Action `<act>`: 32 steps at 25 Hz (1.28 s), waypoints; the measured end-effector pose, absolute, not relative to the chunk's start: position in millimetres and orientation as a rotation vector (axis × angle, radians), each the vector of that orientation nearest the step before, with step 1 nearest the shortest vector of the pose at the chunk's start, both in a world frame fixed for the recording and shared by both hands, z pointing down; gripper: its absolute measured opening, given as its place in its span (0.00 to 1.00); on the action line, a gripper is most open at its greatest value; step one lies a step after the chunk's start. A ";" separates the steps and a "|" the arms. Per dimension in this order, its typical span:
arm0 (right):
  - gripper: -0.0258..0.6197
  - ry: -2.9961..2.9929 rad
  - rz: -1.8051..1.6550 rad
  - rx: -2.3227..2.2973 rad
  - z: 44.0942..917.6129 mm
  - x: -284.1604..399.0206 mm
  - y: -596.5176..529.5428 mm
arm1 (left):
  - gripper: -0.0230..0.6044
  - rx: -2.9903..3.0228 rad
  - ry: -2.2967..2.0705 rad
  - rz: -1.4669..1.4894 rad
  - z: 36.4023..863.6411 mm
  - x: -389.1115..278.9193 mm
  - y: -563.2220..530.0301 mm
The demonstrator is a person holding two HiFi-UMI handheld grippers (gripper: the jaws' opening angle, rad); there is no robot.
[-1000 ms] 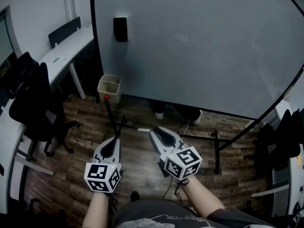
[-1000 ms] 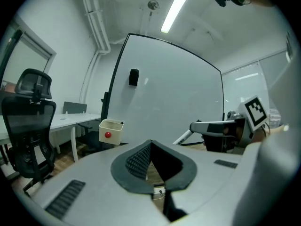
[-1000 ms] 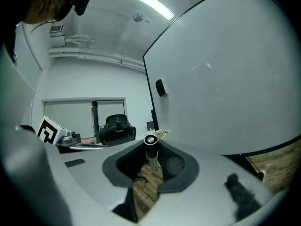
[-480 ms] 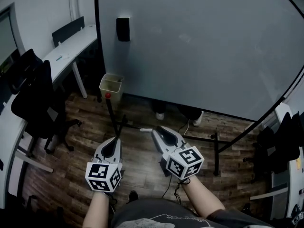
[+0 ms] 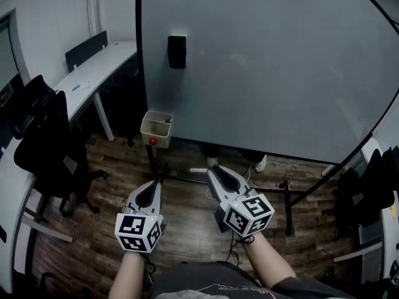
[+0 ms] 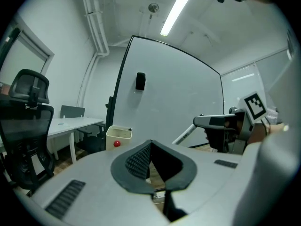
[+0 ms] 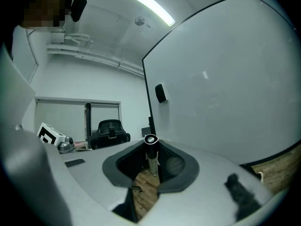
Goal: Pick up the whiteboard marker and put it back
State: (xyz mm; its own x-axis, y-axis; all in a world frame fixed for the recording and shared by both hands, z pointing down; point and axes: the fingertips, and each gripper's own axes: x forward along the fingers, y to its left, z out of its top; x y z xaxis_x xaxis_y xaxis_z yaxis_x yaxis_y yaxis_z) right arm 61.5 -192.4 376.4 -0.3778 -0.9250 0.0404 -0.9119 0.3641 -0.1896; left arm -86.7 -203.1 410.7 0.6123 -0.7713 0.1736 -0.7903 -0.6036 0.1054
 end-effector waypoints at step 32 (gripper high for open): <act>0.18 2.614 -0.333 -1.533 378.9 20.5 -383.1 | 0.06 2.582 -1.388 0.204 422.6 -108.0 -356.4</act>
